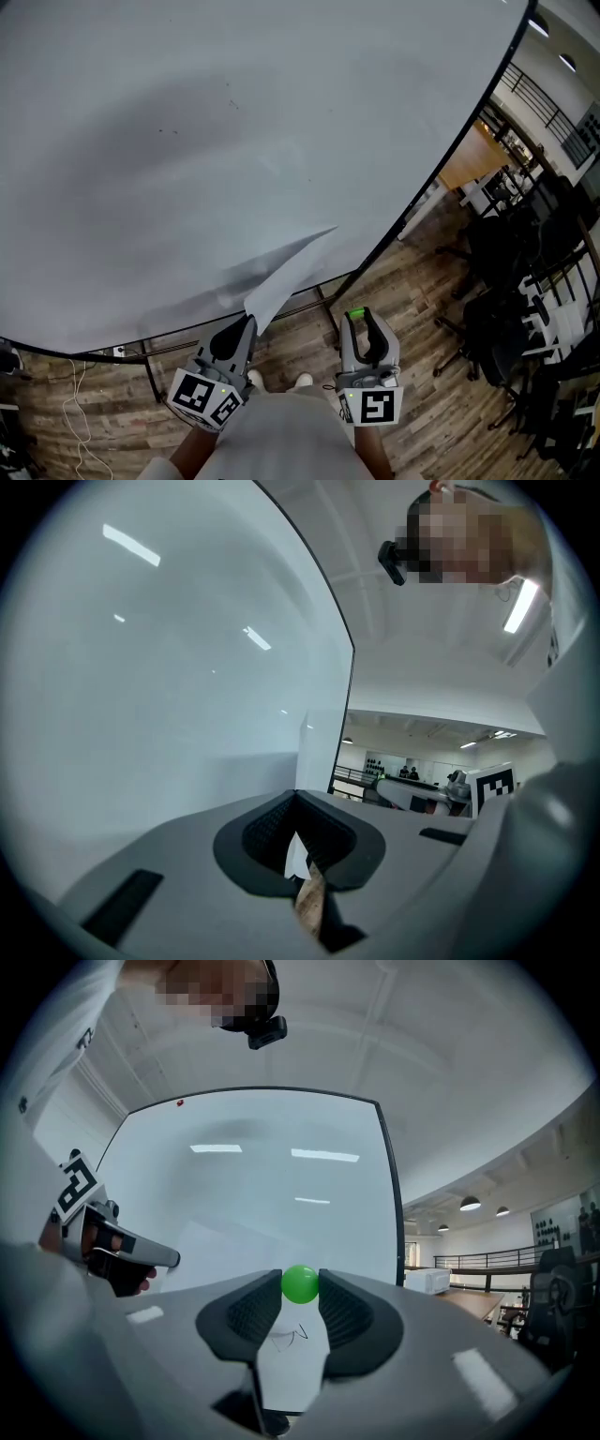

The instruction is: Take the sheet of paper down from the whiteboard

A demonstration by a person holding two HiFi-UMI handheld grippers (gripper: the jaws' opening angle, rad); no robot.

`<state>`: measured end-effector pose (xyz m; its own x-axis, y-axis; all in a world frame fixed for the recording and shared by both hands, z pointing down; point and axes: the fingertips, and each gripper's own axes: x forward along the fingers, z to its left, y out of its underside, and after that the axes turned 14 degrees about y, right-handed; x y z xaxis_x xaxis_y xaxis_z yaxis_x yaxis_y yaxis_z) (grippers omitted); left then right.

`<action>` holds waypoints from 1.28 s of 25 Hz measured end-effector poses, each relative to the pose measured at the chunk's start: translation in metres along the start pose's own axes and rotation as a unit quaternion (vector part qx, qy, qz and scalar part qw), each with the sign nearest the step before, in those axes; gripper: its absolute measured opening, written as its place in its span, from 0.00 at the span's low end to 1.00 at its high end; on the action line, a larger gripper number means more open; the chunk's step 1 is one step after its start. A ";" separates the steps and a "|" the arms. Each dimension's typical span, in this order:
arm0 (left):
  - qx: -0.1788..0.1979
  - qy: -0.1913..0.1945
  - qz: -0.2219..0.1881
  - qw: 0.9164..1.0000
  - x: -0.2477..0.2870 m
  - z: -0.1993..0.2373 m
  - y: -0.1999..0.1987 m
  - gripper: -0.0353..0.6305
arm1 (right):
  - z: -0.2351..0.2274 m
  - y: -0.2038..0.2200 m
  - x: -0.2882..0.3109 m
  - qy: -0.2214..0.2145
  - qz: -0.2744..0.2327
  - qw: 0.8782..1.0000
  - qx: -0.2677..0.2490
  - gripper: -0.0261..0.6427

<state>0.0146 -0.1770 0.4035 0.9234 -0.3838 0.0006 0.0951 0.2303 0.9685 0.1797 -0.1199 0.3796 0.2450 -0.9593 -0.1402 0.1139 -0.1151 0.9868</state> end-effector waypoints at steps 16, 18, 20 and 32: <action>-0.002 0.005 0.004 1.000 0.013 0.004 0.004 0.06 | -0.008 0.001 0.004 0.022 -0.003 1.000 0.002 0.24; -0.002 0.004 0.003 1.000 0.011 0.003 0.003 0.06 | -0.006 -0.001 0.003 0.021 -0.004 1.000 -0.002 0.24; -0.003 0.003 0.000 1.000 0.011 0.002 0.003 0.06 | -0.005 -0.001 0.003 0.017 -0.002 1.000 -0.001 0.24; -0.005 -0.007 -0.003 1.000 0.007 0.003 0.002 0.06 | 0.002 -0.004 0.006 -0.004 0.000 1.000 0.009 0.24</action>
<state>0.0201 -0.1818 0.4061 0.9171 -0.3987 -0.0023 0.1051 0.2361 0.9660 0.1783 -0.1253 0.3747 0.2379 -0.9612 -0.1396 0.0968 -0.1195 0.9881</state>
